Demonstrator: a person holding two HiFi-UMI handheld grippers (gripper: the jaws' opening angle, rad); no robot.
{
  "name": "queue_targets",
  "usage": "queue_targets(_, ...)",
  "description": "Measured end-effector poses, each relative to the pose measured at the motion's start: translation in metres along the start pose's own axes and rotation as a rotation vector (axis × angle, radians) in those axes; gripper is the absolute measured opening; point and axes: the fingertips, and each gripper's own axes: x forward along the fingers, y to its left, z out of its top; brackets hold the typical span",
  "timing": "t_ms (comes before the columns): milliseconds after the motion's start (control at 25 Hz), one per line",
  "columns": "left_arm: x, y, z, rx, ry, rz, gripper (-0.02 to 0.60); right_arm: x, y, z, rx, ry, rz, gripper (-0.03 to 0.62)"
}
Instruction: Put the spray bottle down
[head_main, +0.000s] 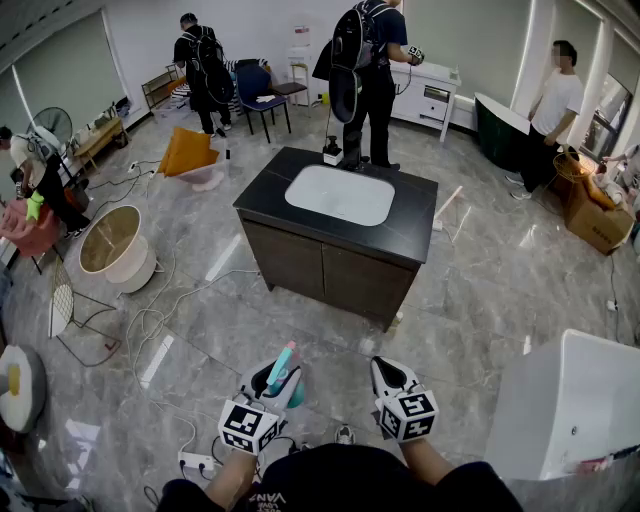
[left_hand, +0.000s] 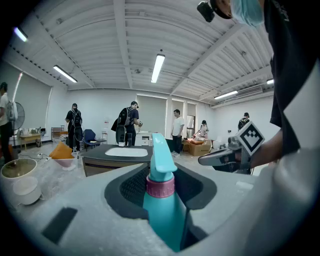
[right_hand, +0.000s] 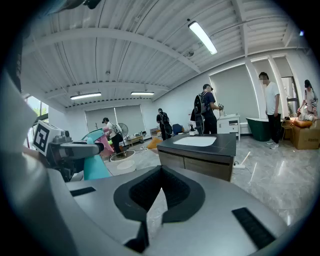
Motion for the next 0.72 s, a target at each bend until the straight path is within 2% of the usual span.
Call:
queue_targets(240, 0.009, -0.009, -0.003, -0.011, -0.003, 0.021, 0.153, -0.001, -0.013, -0.001, -0.015, 0.004, 0.025, -0.003)
queue_targets(440, 0.012, -0.015, -0.009, -0.024, 0.003, 0.062, 0.153, -0.001, -0.018, 0.0, 0.024, -0.028, 0.099, -0.002)
queue_targets(720, 0.015, -0.006, -0.024, -0.05, 0.032, 0.098, 0.153, 0.017, -0.023, -0.011, 0.055, 0.003, 0.126, -0.002)
